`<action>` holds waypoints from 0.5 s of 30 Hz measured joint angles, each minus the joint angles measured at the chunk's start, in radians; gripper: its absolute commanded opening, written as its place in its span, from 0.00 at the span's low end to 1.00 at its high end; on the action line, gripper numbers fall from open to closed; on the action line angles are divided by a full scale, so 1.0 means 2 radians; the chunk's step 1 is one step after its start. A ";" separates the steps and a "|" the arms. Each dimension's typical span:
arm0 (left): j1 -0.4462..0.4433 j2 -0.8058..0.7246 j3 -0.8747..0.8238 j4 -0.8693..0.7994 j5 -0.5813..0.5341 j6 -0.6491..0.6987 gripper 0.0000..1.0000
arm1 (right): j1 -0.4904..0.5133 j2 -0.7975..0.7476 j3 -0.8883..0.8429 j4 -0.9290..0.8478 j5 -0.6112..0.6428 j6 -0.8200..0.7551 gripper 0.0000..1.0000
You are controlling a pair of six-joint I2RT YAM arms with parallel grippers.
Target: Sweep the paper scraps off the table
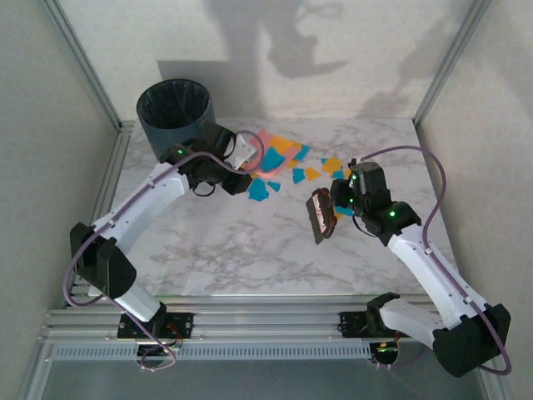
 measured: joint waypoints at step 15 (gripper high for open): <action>0.071 0.058 0.147 -0.032 0.071 -0.019 0.00 | 0.000 0.000 0.000 0.000 -0.007 0.000 0.05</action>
